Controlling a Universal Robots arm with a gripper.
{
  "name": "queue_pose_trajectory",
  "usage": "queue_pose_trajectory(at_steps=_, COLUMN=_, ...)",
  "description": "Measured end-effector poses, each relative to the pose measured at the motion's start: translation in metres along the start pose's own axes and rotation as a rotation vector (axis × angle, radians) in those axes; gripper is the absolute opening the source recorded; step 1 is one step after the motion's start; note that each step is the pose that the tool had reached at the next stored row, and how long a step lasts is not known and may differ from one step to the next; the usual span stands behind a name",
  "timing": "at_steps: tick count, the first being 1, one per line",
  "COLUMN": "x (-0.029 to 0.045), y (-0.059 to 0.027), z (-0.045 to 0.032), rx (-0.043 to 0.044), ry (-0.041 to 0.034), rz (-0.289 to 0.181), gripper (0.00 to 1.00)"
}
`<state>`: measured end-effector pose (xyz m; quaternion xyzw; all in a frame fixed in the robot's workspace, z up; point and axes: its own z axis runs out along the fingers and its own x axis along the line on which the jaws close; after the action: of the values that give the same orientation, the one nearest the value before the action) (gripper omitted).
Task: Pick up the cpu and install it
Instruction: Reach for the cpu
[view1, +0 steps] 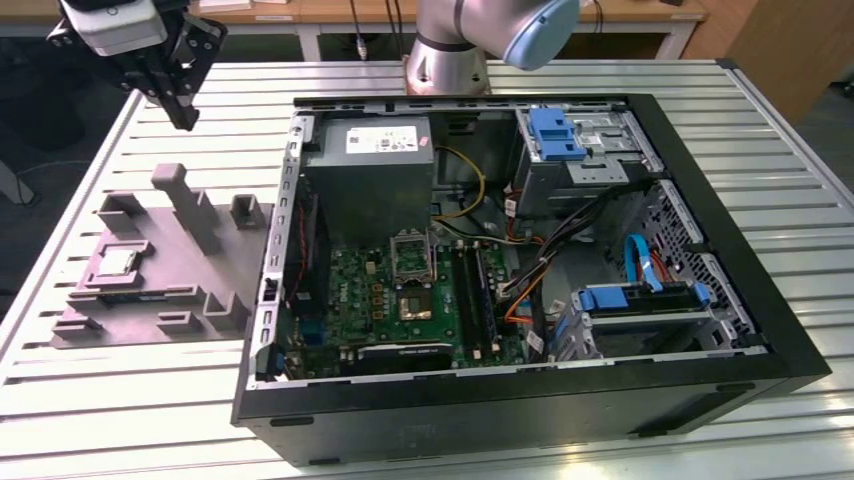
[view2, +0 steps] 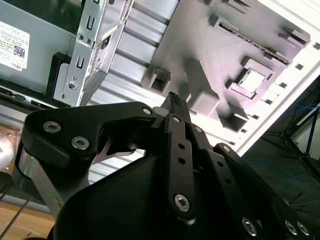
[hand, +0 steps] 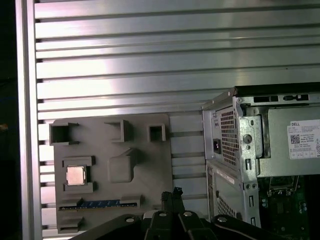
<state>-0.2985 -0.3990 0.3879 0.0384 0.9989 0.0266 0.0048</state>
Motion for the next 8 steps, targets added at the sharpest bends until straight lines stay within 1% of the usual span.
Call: queue_pose_trajectory(at_steps=8, x=0.0036, y=-0.0002, z=0.0, rx=-0.0001, ry=-0.0001, rz=0.0, gripper=0.11)
